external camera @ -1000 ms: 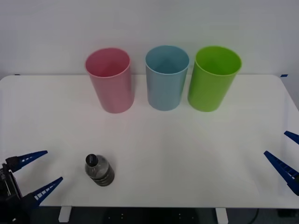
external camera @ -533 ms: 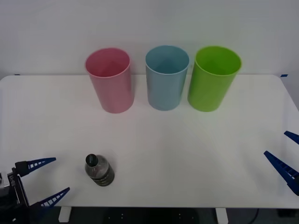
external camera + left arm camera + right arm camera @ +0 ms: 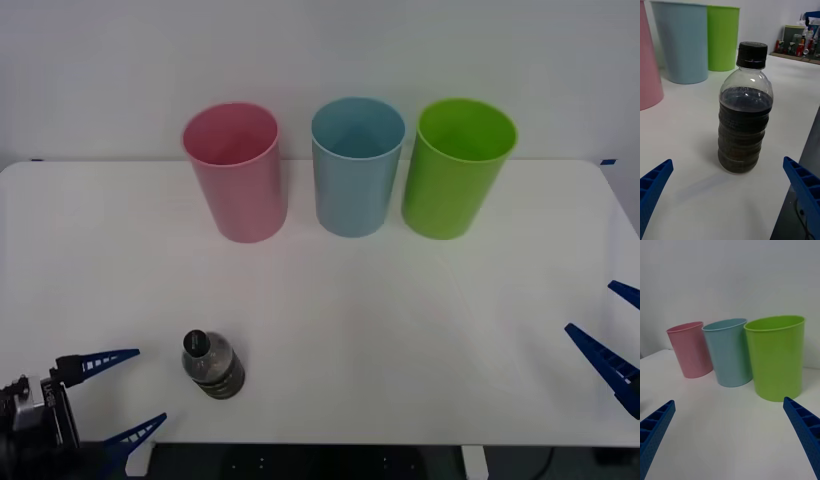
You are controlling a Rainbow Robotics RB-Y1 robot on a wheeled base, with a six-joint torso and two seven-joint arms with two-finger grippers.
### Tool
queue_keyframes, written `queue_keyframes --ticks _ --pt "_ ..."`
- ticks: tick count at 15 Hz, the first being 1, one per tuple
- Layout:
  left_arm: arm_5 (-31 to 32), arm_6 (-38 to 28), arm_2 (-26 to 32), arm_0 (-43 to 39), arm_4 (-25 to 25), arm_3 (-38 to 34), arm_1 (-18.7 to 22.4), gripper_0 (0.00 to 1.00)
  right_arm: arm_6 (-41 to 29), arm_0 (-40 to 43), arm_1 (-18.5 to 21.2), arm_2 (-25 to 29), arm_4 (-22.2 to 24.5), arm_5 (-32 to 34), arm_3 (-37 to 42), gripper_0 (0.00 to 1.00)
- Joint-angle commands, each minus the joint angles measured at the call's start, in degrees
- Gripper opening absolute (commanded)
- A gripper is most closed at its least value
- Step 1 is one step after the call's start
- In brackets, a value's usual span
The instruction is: Grasp the object on the table and drop it into the matching bin: aluminum can to the light blue bin, PET bottle to the pink bin.
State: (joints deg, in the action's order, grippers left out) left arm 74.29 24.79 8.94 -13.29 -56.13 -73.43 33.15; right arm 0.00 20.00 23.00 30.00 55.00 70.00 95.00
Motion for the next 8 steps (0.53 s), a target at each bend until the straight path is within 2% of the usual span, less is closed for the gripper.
queue_keyframes --ticks 1,8 --pt "0.0 0.6 -1.6 2.1 0.5 2.7 -0.7 1.00 0.0 0.0 0.0 0.0 0.0 0.0 0.0 1.00" --pt "-0.4 1.8 -1.6 4.3 -2.5 3.6 -6.7 1.00 0.0 0.0 0.0 0.0 0.0 0.0 0.0 1.00"
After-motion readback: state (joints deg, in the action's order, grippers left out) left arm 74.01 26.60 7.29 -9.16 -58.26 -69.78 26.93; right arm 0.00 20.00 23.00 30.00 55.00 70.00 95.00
